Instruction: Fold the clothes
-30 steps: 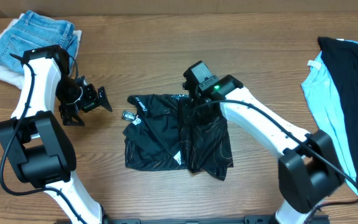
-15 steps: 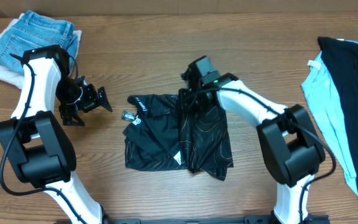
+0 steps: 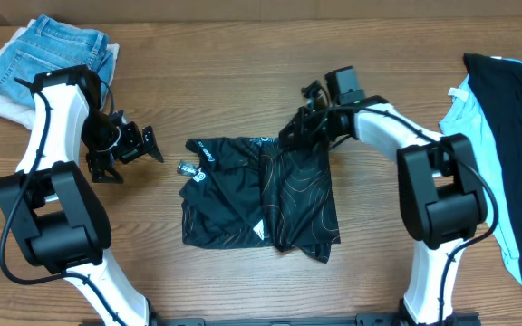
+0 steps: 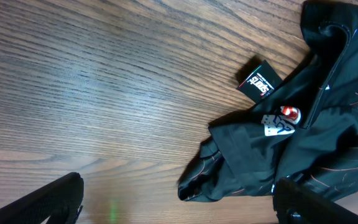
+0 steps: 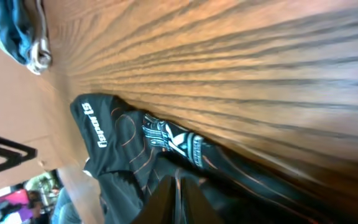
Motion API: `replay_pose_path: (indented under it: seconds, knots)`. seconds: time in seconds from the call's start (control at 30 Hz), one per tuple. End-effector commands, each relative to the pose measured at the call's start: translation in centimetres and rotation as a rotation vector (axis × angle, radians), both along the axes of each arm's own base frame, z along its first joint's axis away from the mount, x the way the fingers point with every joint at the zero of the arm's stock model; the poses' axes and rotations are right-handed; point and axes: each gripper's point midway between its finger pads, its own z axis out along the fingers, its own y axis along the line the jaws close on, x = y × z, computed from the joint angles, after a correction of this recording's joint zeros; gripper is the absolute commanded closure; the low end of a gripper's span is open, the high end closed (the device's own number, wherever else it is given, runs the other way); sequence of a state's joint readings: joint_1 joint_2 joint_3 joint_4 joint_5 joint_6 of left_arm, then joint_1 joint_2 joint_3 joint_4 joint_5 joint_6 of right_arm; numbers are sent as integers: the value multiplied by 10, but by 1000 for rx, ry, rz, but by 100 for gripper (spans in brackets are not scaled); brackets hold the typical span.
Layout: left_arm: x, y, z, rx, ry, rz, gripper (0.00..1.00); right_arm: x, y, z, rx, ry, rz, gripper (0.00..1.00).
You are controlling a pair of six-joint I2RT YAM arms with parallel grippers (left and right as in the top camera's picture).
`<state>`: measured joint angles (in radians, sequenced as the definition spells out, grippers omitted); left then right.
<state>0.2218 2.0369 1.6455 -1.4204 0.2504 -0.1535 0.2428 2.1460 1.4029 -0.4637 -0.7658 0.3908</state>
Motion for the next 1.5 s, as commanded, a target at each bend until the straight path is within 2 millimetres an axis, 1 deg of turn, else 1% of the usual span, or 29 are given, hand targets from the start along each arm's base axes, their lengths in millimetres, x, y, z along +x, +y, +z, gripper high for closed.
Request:
replay_pose_path:
  seconds: [0.0, 0.03, 0.07, 0.1, 0.13, 0.17, 0.23, 0.33, 0.4, 0.53, 0.63, 0.73, 0.9, 1.07, 1.1, 1.17, 1.33, 1.4, 1.47]
  knots:
    - [5, -4, 1, -6, -13, -30, 0, 10, 0, 46, 197, -27, 42, 94]
    - [5, -4, 1, -6, -14, -30, 0, 10, -1, 60, 251, -33, 55, 94]
    - [5, -4, 1, -6, -14, -30, 0, 6, -2, 83, 339, -40, 85, 94]
    - [5, -4, 1, -6, -14, -30, 0, 1, -3, 99, 408, -41, 114, 95]
    - [5, -4, 1, -6, -14, -30, 0, -4, -3, 110, 453, -48, 142, 95]
    - [5, -4, 1, -6, -14, -30, 0, -9, -2, 115, 478, -51, 164, 94]
    - [5, -5, 1, -7, -14, -30, 0, -17, -5, 107, 452, -18, 163, 94]
    - [5, -5, 1, -7, -14, -30, 0, -32, -10, 75, 326, 37, 152, 94]
    - [5, -5, 1, -6, -15, -30, 0, -43, -9, 61, 297, 59, 163, 94]
    - [7, -4, 0, -6, -22, -30, 0, -62, 2, 42, 286, 89, 191, 94]
    - [7, -4, 0, -5, -25, -30, 0, -71, 9, 24, 236, 110, 189, 93]
    - [7, -4, 0, -5, -24, -30, 0, -76, 28, 15, 235, 99, 196, 90]
    - [7, -4, 0, -5, -24, -30, 0, -76, 52, 5, 184, 89, 175, 88]
    - [6, -4, 0, -5, -19, -30, 0, -73, 58, -1, 156, 71, 167, 87]
    - [6, -4, 0, -5, -20, -30, 0, -72, 58, -1, 157, 69, 164, 86]
    - [6, -4, 0, -5, -21, -30, 0, -62, 48, -11, 140, 86, 112, 85]
    - [6, -4, 0, -5, -20, -31, 0, -50, 35, -34, 139, 110, 65, 84]
    - [6, -4, 0, -5, -21, -30, 0, -43, 31, -38, 151, 115, 39, 84]
    - [6, -4, 0, -5, -21, -31, 0, -31, 26, -36, 158, 84, 19, 80]
